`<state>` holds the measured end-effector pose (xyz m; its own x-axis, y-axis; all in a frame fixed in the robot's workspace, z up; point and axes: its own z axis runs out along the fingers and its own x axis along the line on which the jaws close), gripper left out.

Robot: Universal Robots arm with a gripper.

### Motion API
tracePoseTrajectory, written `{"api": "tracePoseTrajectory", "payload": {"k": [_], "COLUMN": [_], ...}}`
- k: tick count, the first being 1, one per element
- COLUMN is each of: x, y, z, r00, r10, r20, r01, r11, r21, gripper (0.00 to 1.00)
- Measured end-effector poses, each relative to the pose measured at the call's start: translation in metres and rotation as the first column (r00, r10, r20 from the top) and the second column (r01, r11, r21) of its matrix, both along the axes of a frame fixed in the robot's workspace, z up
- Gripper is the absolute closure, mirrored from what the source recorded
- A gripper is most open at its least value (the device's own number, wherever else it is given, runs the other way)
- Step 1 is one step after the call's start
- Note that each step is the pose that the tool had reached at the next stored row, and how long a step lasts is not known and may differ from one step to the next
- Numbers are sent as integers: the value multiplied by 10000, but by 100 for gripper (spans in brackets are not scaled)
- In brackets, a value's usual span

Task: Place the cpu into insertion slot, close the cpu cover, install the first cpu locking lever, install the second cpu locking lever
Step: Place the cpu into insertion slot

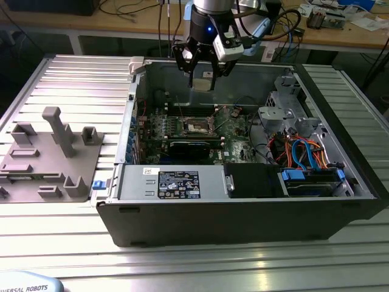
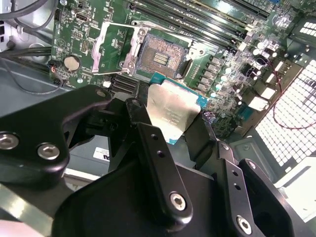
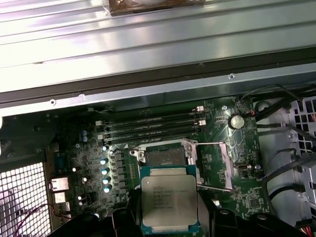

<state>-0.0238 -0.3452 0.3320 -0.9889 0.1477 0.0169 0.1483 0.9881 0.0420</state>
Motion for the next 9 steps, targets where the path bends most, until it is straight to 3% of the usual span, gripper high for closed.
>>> {"api": "tracePoseTrajectory", "payload": {"k": [9], "x": [0], "y": [0], "z": [-10], "r00": [9997], "r10": [-238], "r20": [0], "r01": [238], "r11": [9997], "r21": [-8], "gripper": [46]}}
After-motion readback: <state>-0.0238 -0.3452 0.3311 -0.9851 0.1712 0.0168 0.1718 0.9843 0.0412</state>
